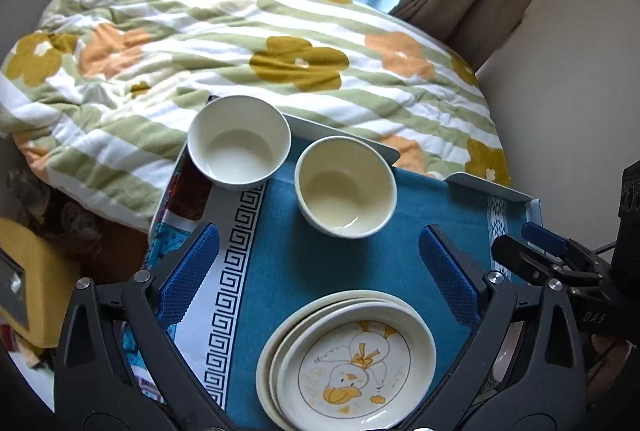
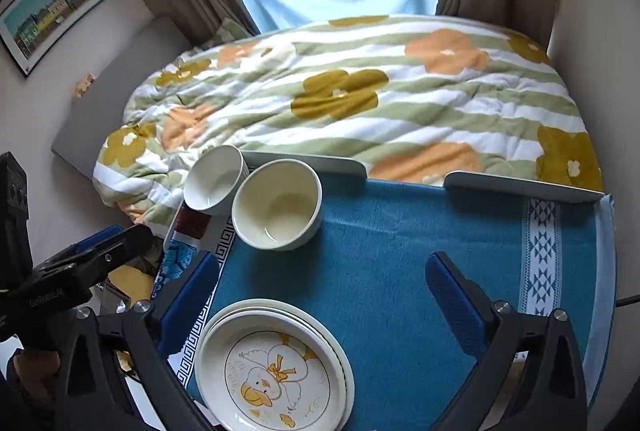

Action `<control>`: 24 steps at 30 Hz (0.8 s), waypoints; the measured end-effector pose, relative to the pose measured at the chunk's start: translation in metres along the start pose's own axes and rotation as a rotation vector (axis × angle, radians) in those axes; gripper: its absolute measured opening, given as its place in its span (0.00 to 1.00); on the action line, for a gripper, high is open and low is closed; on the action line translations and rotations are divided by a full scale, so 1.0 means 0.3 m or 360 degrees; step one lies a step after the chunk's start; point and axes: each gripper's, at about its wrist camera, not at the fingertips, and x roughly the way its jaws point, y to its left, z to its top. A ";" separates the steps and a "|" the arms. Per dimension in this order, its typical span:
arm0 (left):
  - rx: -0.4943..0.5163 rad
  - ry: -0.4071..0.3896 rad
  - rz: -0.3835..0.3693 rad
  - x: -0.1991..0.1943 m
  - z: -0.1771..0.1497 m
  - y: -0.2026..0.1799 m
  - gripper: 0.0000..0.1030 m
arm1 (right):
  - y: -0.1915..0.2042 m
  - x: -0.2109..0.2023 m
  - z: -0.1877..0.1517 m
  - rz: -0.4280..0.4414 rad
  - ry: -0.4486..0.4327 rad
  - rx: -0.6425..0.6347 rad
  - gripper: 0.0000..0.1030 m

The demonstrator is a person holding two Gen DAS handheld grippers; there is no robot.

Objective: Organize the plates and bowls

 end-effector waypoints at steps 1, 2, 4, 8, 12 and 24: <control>-0.0007 0.0050 -0.0020 0.051 0.014 0.011 0.87 | 0.003 0.049 0.011 -0.0008 0.0038 0.0016 1.00; -0.0016 0.0111 -0.0045 0.108 0.028 0.025 0.83 | 0.001 0.088 0.017 -0.0009 0.0068 0.0039 1.00; -0.0030 0.0219 -0.0073 0.203 0.037 0.042 0.67 | -0.008 0.173 0.030 -0.0010 0.0138 0.0101 1.00; -0.0023 0.0302 -0.0097 0.326 0.051 0.059 0.63 | -0.036 0.300 0.042 0.0032 0.0249 0.0227 0.72; -0.0013 0.0357 -0.0101 0.403 0.081 0.063 0.51 | -0.052 0.393 0.059 0.0040 0.0320 0.0309 0.59; -0.0005 0.0411 -0.0073 0.499 0.104 0.091 0.12 | -0.031 0.499 0.080 0.0113 0.0356 0.0324 0.14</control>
